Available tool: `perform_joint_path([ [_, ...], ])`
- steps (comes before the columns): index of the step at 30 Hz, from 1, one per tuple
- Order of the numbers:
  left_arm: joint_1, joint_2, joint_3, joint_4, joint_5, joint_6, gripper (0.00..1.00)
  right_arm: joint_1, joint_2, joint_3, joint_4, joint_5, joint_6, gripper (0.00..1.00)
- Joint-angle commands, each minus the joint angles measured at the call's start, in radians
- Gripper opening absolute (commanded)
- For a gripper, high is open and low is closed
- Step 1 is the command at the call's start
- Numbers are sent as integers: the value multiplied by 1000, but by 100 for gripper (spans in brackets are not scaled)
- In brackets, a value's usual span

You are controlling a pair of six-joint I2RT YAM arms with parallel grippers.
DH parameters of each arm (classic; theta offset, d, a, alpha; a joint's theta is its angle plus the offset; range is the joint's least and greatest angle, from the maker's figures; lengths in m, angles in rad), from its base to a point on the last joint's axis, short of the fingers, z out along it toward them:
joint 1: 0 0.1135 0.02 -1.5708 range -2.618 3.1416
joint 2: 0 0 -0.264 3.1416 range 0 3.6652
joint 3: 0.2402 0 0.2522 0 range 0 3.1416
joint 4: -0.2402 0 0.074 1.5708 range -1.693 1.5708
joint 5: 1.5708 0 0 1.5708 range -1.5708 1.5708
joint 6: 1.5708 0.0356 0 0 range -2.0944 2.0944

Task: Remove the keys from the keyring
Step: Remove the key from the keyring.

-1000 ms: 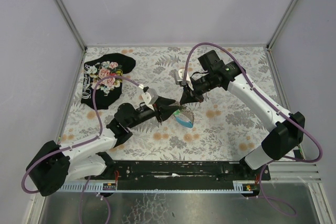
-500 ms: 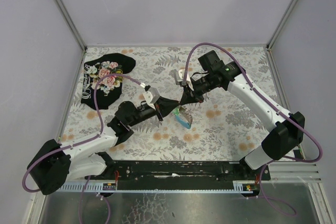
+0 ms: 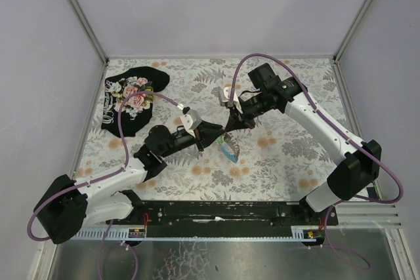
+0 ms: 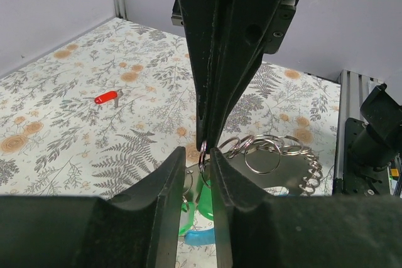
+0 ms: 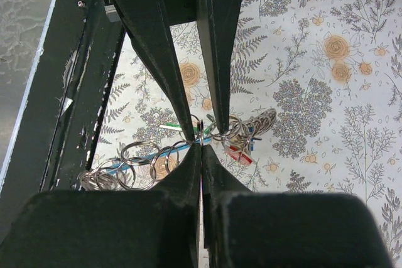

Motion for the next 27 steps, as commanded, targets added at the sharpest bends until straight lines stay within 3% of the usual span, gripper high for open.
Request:
perform_joint_path([
  [1,2,8,10,17,18,23,21,1,-48,26,1,-61,-8,0],
  [27,2,7,7,-9,-3,34,20,1,-45,29,6,-69,-4,0],
])
